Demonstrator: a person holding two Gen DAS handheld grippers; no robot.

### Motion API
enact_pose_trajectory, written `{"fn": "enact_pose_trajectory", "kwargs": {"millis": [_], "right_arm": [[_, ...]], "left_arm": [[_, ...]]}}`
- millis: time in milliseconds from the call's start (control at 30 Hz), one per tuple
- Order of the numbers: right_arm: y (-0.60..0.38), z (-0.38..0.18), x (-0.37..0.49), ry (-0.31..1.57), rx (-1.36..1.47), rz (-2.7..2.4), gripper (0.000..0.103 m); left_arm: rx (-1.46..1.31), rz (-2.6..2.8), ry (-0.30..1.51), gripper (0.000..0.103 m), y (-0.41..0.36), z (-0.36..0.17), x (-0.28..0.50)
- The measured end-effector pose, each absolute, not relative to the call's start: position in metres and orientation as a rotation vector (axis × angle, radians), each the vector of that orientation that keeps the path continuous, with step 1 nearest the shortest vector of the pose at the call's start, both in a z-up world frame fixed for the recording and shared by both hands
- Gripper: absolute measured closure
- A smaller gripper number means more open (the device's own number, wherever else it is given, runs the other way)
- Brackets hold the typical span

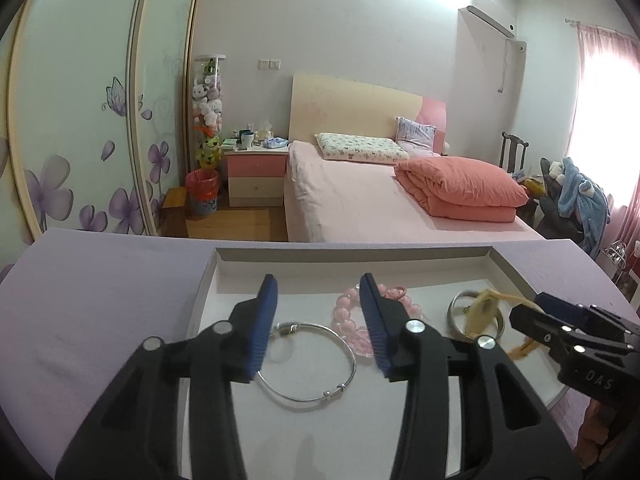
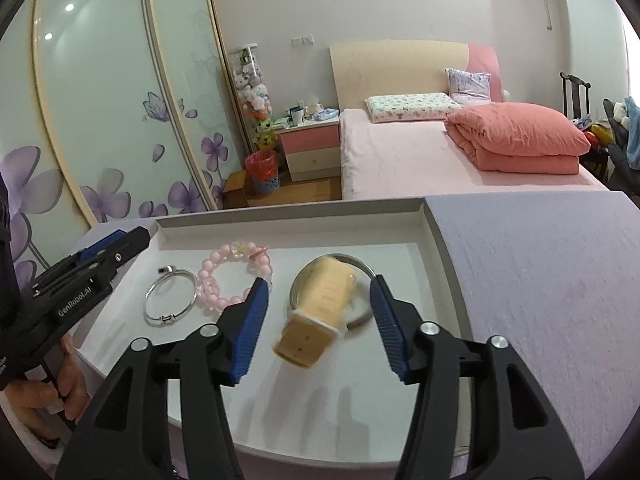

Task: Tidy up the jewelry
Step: 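Release the ring into the tray with the left tool while the right tool lowers and releases the watch, then withdraw both tools from the tray toward the remaining jewelry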

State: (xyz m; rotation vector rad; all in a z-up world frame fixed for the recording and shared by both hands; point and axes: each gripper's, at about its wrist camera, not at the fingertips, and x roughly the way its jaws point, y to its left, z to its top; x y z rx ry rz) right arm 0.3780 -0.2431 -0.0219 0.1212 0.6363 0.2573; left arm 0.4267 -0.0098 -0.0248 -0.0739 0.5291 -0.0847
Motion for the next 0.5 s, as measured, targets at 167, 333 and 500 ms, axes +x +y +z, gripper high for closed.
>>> {"fn": "enact_pose_trajectory", "kwargs": {"millis": [167,333,500], "right_arm": [[-0.2434,-0.0166,0.3751,0.616,0.117,0.261,0.042],[-0.2444,-0.0158,0.3747,0.61,0.117,0.254,0.041],[-0.2476,-0.0131,0.3724,0.602,0.115,0.249,0.041]], "left_arm": [[-0.08,-0.074,0.535,0.059,-0.0088,-0.0234,0.4242],[-0.078,-0.073,0.536,0.057,-0.0082,-0.0222,0.4216],[-0.084,-0.07,0.531,0.055,-0.0044,-0.0185,0.4193]]}}
